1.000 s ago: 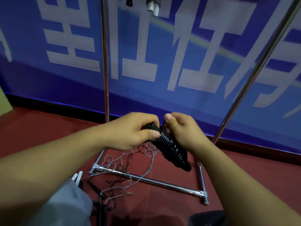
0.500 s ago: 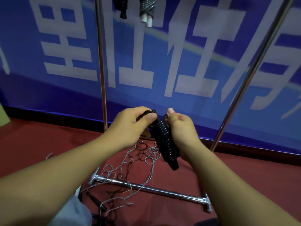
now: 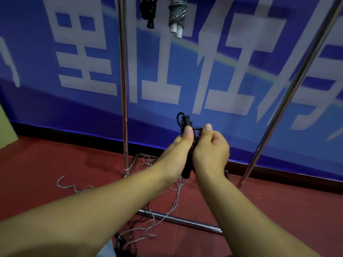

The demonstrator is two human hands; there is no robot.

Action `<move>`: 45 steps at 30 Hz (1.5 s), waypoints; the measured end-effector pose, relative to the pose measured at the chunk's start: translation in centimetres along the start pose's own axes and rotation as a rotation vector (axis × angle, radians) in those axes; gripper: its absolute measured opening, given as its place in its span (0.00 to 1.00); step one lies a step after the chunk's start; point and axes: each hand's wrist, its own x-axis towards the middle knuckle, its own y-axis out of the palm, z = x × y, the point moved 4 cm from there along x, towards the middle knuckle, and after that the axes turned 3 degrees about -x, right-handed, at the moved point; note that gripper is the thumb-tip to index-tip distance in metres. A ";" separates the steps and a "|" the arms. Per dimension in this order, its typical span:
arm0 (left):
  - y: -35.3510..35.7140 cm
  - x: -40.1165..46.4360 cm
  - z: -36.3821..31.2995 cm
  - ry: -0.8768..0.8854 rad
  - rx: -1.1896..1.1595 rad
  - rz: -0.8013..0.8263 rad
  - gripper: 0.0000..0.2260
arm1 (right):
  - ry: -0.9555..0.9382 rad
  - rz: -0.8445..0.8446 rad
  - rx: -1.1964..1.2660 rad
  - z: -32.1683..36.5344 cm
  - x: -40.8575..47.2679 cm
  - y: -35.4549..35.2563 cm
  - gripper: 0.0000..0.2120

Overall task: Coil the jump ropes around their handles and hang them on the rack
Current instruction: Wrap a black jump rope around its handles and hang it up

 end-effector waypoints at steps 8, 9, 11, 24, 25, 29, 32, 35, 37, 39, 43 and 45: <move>-1.1 -0.3 -1.7 0.060 -0.082 -0.096 0.41 | -0.021 0.169 0.194 0.9 -1.8 0.6 0.23; -1.2 -0.2 -1.9 0.075 -0.071 -0.108 0.42 | -0.011 0.196 0.241 1.0 -1.8 0.5 0.22; -1.5 0.0 -2.1 0.095 -0.049 -0.107 0.42 | 0.004 0.241 0.322 1.3 -1.6 0.1 0.20; -3.6 -0.3 -3.6 0.091 0.016 -0.251 0.25 | -0.045 0.467 0.233 2.4 -1.2 -2.1 0.10; -3.7 -0.3 -3.6 0.082 0.017 -0.269 0.24 | -0.132 0.444 0.163 2.6 -1.2 -2.4 0.10; -4.4 -0.1 -3.7 0.071 0.060 -0.323 0.24 | -0.450 0.449 -0.103 3.2 -2.0 -3.3 0.06; -4.8 0.2 -3.3 0.049 0.109 -0.328 0.22 | -0.244 0.661 0.107 3.2 -2.6 -2.9 0.04; -5.0 0.6 -2.6 -0.007 0.133 -0.316 0.24 | 0.084 0.815 0.470 3.4 -2.5 -2.8 0.12; -5.0 0.7 -2.3 -0.062 0.159 -0.301 0.24 | 0.164 0.846 0.577 3.7 -2.4 -3.0 0.17; -4.9 0.7 -2.1 -0.113 0.164 -0.292 0.23 | 0.164 0.847 0.610 3.8 -2.3 -3.1 0.16; -4.8 0.8 -2.0 -0.163 0.162 -0.270 0.25 | 0.174 0.664 0.477 2.7 -1.1 -3.0 0.08; -4.6 0.8 -1.9 -0.166 0.156 -0.244 0.25 | 0.200 0.537 0.404 2.0 -0.3 -3.2 0.09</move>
